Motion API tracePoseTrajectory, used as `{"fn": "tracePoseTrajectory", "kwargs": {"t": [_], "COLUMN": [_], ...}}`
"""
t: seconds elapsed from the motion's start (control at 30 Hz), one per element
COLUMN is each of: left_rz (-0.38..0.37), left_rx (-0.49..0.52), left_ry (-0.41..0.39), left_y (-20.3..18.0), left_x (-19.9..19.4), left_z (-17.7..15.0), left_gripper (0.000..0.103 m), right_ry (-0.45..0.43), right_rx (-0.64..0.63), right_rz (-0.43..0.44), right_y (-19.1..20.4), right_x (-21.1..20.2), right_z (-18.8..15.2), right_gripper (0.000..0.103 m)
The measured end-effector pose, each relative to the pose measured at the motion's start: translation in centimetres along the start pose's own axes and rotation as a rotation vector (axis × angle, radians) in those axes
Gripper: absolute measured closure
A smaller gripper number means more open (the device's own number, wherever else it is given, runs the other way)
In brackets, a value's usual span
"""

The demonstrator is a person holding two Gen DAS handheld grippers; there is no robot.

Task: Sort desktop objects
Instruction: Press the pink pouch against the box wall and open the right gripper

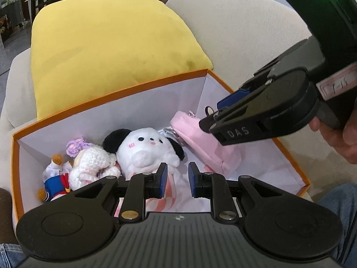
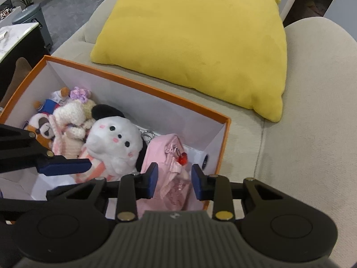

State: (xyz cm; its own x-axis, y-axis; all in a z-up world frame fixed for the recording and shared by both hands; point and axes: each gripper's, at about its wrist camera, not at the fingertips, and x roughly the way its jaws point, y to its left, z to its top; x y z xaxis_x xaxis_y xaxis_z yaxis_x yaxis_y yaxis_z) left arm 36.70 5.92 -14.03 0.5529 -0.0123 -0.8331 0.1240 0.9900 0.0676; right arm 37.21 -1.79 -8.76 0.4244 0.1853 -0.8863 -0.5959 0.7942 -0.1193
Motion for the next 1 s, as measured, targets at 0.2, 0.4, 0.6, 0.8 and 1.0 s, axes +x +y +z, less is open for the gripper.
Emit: {"fn": "tracePoseTrajectory", "kwargs": {"t": [0.2, 0.4, 0.6, 0.8, 1.0], "left_rz": [0.008, -0.01, -0.017, 0.014, 0.058], "left_rx": [0.001, -0.004, 0.031, 0.036, 0.046], "left_ry": [0.013, 0.019, 0.019, 0.029, 0.035], "left_y": [0.1, -0.3, -0.7, 0.4, 1.0], "left_x": [0.1, 0.8, 0.8, 0.6, 1.0], "left_z": [-0.3, 0.0, -0.2, -0.5, -1.0], "left_gripper": [0.081, 0.081, 0.081, 0.081, 0.081], "right_ry": [0.0, 0.007, 0.043, 0.097, -0.012], "right_rx": [0.018, 0.012, 0.029, 0.12, 0.209], "right_rz": [0.021, 0.031, 0.063, 0.124, 0.22], "right_y": [0.0, 0.6, 1.3, 1.1, -1.0], "right_x": [0.1, 0.4, 1.8, 3.7, 0.5], "right_z": [0.0, 0.0, 0.6, 0.6, 0.4], "right_gripper": [0.069, 0.069, 0.069, 0.086, 0.103]}}
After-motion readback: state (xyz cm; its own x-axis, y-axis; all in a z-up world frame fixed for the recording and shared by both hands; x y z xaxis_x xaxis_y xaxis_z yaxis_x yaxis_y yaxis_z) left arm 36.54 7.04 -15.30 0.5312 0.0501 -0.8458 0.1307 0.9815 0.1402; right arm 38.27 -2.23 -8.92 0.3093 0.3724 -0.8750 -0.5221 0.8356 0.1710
